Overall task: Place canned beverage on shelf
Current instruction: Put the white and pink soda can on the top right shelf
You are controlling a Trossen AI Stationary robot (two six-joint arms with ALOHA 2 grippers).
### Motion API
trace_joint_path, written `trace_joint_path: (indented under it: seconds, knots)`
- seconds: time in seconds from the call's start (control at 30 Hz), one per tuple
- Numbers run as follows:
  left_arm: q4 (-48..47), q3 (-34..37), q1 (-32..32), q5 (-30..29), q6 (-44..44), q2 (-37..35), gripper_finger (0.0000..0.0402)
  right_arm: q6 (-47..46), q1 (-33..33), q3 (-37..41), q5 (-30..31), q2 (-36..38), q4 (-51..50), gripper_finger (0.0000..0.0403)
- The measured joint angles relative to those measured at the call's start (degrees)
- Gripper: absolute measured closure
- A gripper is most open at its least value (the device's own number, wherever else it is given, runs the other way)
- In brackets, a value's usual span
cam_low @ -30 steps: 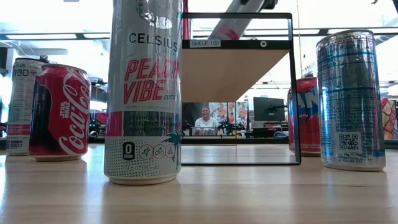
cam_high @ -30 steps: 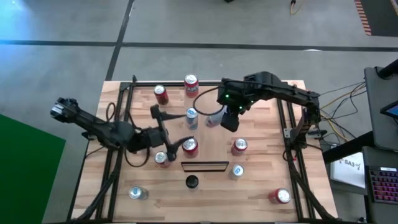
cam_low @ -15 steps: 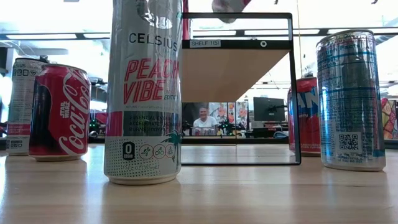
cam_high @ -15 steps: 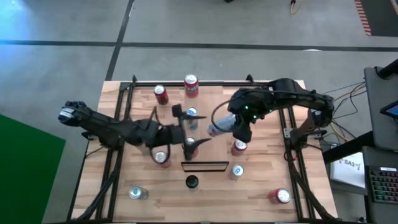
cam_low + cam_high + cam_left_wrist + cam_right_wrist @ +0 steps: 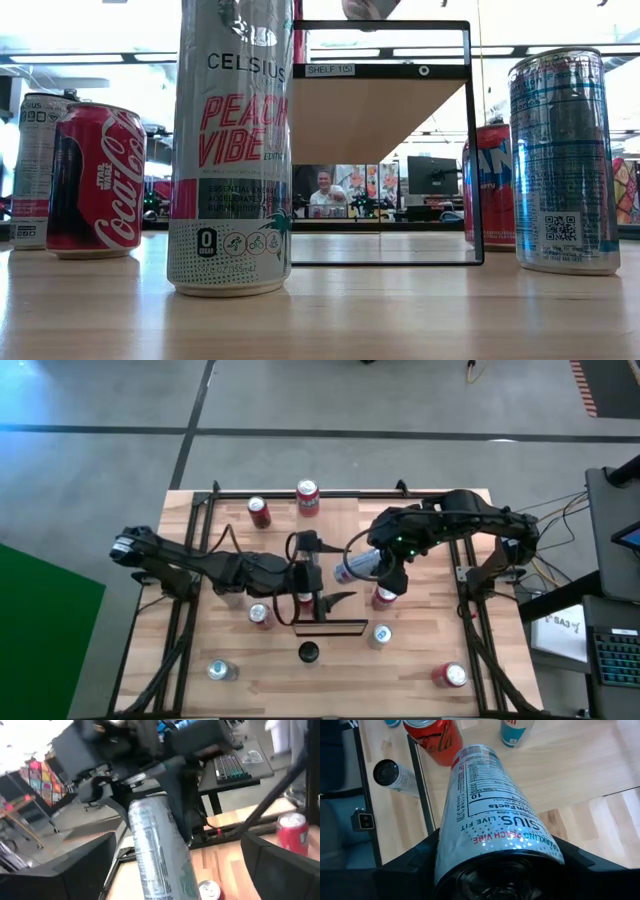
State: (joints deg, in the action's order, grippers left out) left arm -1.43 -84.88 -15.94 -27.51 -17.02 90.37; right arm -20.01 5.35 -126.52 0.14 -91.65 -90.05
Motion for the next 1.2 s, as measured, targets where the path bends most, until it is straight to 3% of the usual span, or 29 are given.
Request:
trace_joint_path:
  seconds: [0.07,0.2,0.37,0.6,1.2]
  knots:
    - [-0.5,-2.0,-0.1,-0.1,5.1,1.4,0.0024,0.0,0.0,0.0,-0.2,0.0,0.0,0.0158]
    - [-10.6,-7.3,0.2,-3.3,7.2,4.9,0.0057,0.1,0.0,0.1,-0.2,0.0,0.1,0.0158]
    - [-11.3,-9.9,0.9,-5.1,8.4,7.9,0.0078,0.1,0.0,0.1,-0.1,0.0,0.0,0.0158]
    - [-11.1,-11.2,0.8,-13.5,8.8,11.0,0.0082,0.1,0.0,0.1,-0.6,0.1,0.1,0.0158]
    - [-7.4,-11.2,1.1,-13.3,9.2,13.6,0.0082,-1.4,0.0,0.1,-0.6,0.1,0.1,0.0158]
